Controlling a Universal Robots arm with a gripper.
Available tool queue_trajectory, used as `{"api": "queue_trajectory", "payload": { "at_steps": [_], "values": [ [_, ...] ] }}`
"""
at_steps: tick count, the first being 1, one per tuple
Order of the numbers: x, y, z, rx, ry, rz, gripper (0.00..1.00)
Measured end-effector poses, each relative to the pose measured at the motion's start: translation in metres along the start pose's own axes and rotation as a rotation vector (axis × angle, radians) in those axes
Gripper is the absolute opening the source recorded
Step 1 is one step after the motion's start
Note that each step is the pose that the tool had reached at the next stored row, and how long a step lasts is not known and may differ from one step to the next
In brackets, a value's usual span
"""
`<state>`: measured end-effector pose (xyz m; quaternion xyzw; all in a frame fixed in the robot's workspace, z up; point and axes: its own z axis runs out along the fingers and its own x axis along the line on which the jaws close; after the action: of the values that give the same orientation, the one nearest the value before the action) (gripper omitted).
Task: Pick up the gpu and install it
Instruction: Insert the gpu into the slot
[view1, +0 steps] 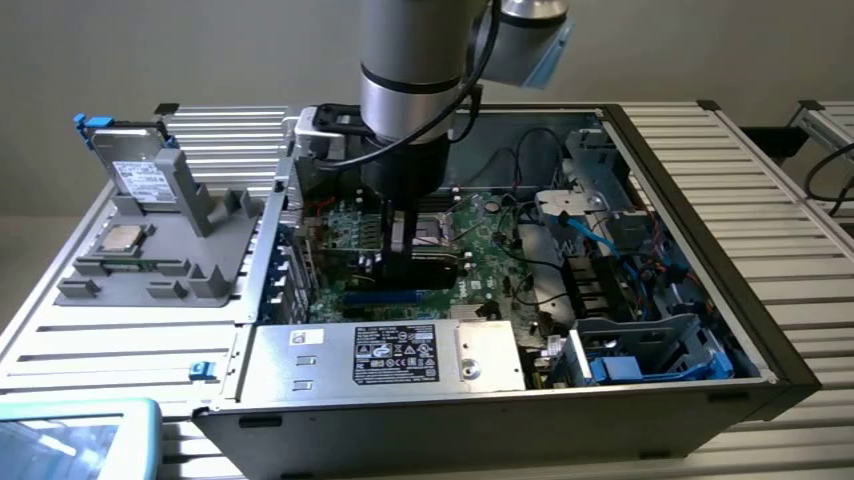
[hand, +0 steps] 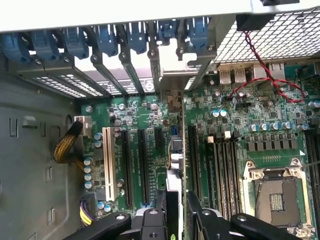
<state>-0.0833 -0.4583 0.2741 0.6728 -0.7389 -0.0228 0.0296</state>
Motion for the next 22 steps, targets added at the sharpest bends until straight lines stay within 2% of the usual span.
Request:
{"api": "queue_trajectory", "payload": {
  "at_steps": [1,3,6,7,14,22],
  "values": [
    [-0.001,0.0000,0.0007,-0.0011,0.0039,0.000,0.27],
    [-0.002,-0.0001,0.0012,-0.0079,0.0155,-0.001,0.27],
    [-0.003,0.0001,0.0014,-0.0236,0.0399,-0.005,0.27],
    [-0.003,0.0001,0.0014,-0.0238,0.0426,-0.006,0.27],
    [-0.003,0.0016,0.0025,-0.0233,0.0428,-0.007,0.27],
    [-0.003,0.0080,0.0111,-0.0208,0.0427,-0.006,0.27]
  ]
}}
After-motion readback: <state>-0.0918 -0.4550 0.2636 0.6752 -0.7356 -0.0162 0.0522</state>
